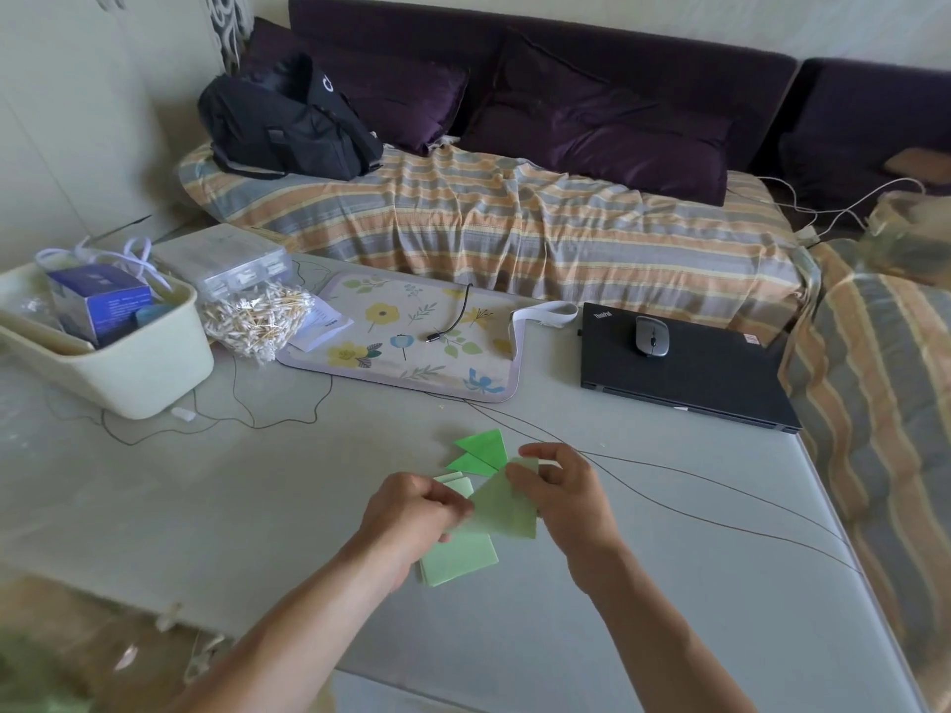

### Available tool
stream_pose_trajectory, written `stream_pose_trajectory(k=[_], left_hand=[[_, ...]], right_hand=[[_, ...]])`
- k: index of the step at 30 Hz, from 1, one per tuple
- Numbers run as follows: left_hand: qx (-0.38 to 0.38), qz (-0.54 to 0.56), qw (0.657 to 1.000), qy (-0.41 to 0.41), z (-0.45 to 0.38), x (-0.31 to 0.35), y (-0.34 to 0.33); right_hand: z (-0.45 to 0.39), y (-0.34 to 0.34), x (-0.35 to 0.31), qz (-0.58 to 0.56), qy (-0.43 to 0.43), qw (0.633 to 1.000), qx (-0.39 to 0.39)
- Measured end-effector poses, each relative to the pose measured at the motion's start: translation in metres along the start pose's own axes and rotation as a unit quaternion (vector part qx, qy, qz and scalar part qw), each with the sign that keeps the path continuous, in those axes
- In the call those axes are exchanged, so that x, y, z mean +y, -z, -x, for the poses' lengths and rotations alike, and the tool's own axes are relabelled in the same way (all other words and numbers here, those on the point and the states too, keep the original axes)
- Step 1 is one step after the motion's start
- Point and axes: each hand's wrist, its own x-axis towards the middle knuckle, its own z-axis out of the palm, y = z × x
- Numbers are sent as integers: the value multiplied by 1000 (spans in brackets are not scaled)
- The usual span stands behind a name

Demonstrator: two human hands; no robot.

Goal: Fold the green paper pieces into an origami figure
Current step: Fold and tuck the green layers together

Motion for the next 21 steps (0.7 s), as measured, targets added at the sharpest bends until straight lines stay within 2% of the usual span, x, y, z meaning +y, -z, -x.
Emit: stream_pose_trajectory(k=[3, 8, 14, 18, 21], left_hand=[[8, 56, 998, 5, -1, 4, 0], [-20, 55, 998, 14, -1, 8, 0], [37, 99, 994, -40, -6, 10, -3], [40, 127, 991, -24, -7, 9, -1], [27, 176, 984, -2, -7, 10, -1]], right_hand=[[3, -2, -3, -85, -40, 994, -63], [4, -2, -3, -47, -37, 993, -101], [7, -4, -2, 36, -26, 984, -175], [6, -4, -4, 40, -19, 989, -145], [4, -2, -4, -12, -16, 995, -96]])
